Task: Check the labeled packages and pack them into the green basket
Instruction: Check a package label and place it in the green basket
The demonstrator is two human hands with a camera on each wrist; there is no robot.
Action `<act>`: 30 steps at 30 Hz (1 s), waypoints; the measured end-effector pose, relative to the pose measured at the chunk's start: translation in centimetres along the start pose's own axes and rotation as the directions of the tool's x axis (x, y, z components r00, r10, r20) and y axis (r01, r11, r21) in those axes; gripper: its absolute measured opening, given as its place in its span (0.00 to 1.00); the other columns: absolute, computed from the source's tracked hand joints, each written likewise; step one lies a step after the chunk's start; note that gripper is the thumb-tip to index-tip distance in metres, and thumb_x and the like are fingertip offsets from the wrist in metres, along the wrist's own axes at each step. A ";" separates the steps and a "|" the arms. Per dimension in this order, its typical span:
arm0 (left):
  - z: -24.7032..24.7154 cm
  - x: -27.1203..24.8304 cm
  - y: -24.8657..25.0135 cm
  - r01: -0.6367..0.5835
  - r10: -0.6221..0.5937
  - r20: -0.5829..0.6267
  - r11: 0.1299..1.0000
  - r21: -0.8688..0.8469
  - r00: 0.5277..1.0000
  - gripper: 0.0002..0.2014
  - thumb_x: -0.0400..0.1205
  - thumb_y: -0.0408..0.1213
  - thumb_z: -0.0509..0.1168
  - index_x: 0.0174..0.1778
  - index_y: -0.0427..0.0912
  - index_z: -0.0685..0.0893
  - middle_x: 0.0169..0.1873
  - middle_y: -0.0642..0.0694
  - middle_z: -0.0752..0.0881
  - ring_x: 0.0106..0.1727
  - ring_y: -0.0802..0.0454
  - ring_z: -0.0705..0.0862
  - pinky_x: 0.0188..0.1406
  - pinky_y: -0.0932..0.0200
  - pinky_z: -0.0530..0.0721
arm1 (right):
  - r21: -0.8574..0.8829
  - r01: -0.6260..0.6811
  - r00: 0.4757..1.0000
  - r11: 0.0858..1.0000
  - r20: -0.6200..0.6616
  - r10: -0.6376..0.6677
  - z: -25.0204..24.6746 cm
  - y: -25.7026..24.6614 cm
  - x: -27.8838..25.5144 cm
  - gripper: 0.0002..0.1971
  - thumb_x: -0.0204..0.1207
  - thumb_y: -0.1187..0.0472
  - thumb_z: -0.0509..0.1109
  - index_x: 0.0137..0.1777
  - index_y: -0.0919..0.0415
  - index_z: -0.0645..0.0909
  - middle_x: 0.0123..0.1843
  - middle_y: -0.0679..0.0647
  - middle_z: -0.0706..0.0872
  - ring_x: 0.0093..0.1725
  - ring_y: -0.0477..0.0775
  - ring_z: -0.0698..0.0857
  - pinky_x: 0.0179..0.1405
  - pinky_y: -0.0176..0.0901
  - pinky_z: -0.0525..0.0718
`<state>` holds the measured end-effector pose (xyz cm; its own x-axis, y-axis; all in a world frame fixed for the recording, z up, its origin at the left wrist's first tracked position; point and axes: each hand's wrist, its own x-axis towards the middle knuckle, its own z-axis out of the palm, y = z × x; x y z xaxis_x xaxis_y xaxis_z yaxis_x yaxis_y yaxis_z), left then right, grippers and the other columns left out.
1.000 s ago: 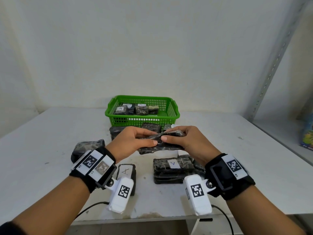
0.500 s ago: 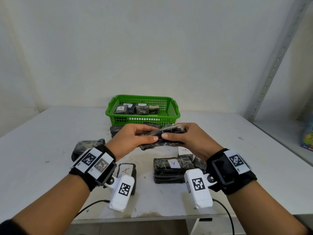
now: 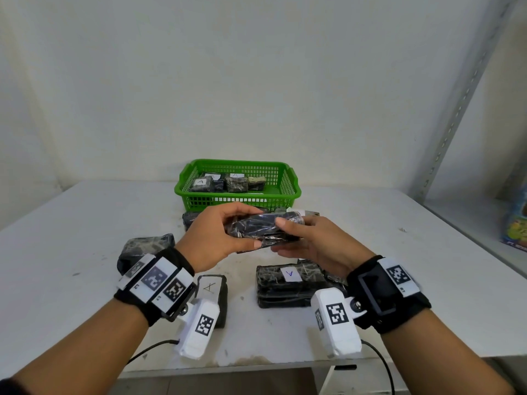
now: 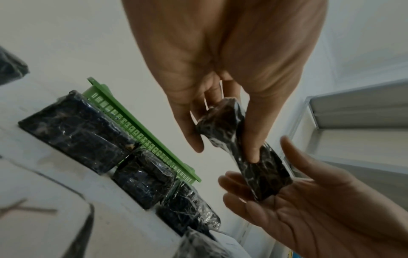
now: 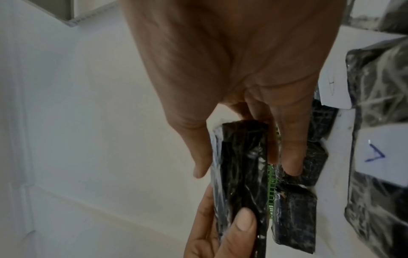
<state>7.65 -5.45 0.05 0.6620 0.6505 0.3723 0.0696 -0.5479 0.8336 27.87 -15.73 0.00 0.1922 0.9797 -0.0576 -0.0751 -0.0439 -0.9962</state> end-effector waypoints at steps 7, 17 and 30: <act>0.2 0.1 -0.2 0.134 -0.132 0.034 0.989 -0.065 0.991 0.11 0.78 0.44 0.73 0.55 0.49 0.91 0.45 0.47 0.93 0.47 0.51 0.91 0.56 0.52 0.88 | 0.015 0.101 0.993 0.995 -0.060 -0.100 -0.6 0.3 0.4 0.19 0.76 0.64 0.80 0.64 0.73 0.87 0.61 0.68 0.92 0.60 0.62 0.92 0.59 0.47 0.91; 0.5 -0.1 -0.1 0.130 -0.125 0.064 0.989 -0.076 0.990 0.13 0.77 0.42 0.75 0.57 0.48 0.91 0.47 0.48 0.93 0.51 0.49 0.91 0.63 0.47 0.85 | -0.075 0.108 0.983 0.991 -0.141 -0.118 -0.2 0.6 0.9 0.46 0.54 0.50 0.94 0.70 0.72 0.82 0.65 0.67 0.90 0.56 0.61 0.95 0.57 0.51 0.92; -0.2 -0.2 -0.2 0.136 -0.135 0.016 0.979 -0.153 0.991 0.12 0.79 0.35 0.73 0.58 0.41 0.90 0.45 0.44 0.93 0.42 0.57 0.90 0.41 0.71 0.83 | -0.013 0.156 0.985 0.988 -0.068 -0.157 -0.4 -1.0 -0.3 0.17 0.76 0.69 0.79 0.63 0.73 0.85 0.59 0.67 0.93 0.61 0.64 0.93 0.62 0.50 0.90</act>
<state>7.35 -5.37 -0.17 0.6580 0.7104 0.2496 0.0444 -0.3675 0.9290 28.29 -16.11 0.96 0.2679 0.9587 0.0951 -0.0315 0.1074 -0.9937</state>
